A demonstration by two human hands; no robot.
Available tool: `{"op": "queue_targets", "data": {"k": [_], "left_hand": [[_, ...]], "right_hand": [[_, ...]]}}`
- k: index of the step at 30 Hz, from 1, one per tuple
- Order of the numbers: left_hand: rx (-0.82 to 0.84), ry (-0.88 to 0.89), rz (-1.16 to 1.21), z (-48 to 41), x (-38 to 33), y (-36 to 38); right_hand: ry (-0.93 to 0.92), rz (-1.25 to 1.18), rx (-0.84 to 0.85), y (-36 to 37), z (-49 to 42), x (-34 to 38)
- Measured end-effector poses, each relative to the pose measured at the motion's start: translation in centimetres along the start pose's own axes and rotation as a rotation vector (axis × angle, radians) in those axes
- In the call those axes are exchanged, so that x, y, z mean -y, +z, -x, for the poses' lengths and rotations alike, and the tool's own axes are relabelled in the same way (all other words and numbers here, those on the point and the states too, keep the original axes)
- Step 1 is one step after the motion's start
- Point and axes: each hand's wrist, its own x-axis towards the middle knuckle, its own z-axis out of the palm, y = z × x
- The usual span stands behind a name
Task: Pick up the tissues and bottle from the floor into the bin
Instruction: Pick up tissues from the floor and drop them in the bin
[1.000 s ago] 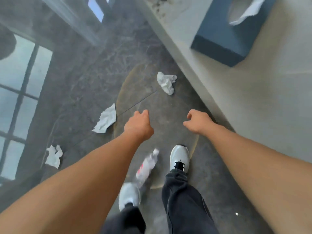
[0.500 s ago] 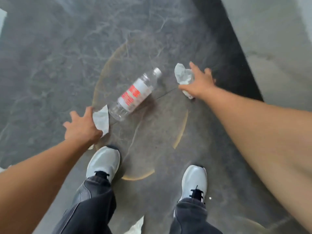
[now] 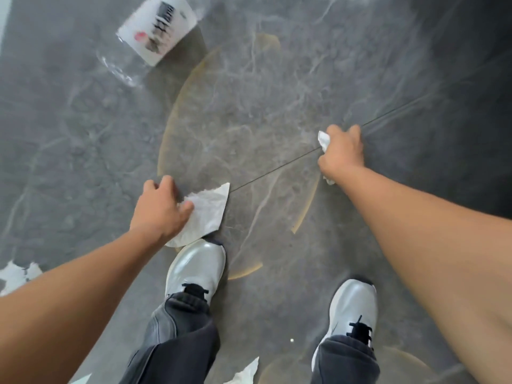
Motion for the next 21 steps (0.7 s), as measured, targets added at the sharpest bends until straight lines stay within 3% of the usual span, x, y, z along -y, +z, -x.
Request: {"op": "queue_targets", "data": {"k": [5, 9, 14, 21], "left_hand": [[0.082, 0.018, -0.179, 2.8, -1.5, 2.8], [0.085, 0.079, -0.11, 3.3, -1.3, 4.1], [0.136, 0.188, -0.188, 4.3, -2.7, 2.7], [0.027, 0.122, -0.044, 9.4, -9.9, -1.8]], "right_hand": [[-0.01, -0.059, 0.034, 1.5, 1.7, 0.3], [-0.069, -0.11, 0.065, 2.1, 2.8, -0.1], [-0.15, -0.103, 0.127, 1.2, 5.5, -2.0], [-0.21, -0.123, 0.172, -5.6, 11.3, -3.5]]}}
